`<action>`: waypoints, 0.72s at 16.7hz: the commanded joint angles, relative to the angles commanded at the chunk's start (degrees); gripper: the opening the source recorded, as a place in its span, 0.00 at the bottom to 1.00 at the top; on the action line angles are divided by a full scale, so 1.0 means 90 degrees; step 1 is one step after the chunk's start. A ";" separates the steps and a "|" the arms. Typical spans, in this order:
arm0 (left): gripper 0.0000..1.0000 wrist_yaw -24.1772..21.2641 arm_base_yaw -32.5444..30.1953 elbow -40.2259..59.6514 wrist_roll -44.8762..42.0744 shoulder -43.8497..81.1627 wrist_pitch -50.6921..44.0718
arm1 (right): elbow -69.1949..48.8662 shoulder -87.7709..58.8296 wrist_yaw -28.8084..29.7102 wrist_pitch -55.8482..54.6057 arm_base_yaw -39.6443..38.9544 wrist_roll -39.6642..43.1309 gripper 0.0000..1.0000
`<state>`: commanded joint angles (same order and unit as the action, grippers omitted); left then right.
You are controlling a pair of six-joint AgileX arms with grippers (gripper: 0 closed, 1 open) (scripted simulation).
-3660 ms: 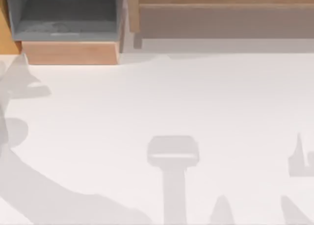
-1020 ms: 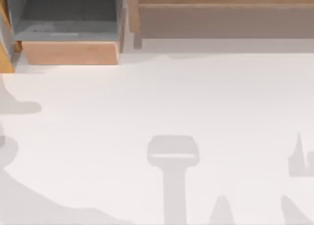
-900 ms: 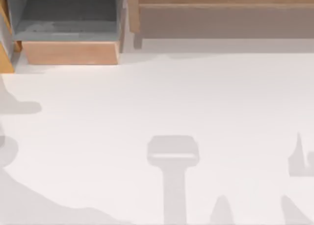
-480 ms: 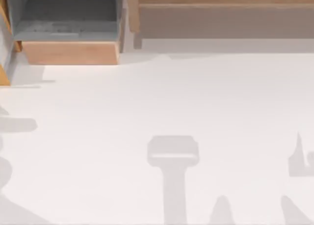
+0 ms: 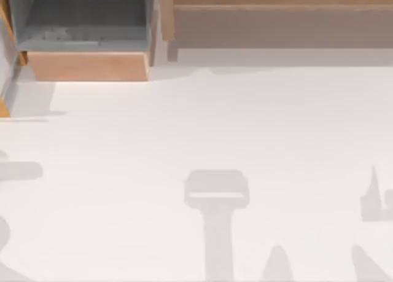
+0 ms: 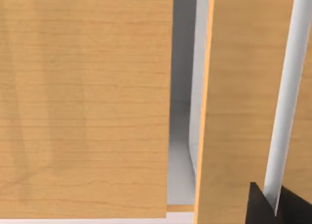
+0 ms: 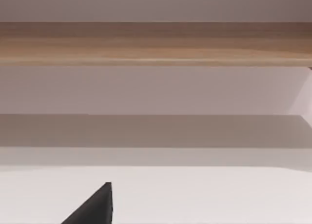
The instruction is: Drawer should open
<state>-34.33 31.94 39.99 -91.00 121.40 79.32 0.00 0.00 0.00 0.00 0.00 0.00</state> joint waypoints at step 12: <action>0.00 -0.0791 0.0793 -0.1346 -0.0045 -0.0527 0.0768 | 0.0000 0.0000 0.0000 0.0000 0.0000 0.0000 1.00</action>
<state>-41.44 39.08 27.88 -91.40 116.66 86.24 0.00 0.00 0.00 0.00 0.00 0.00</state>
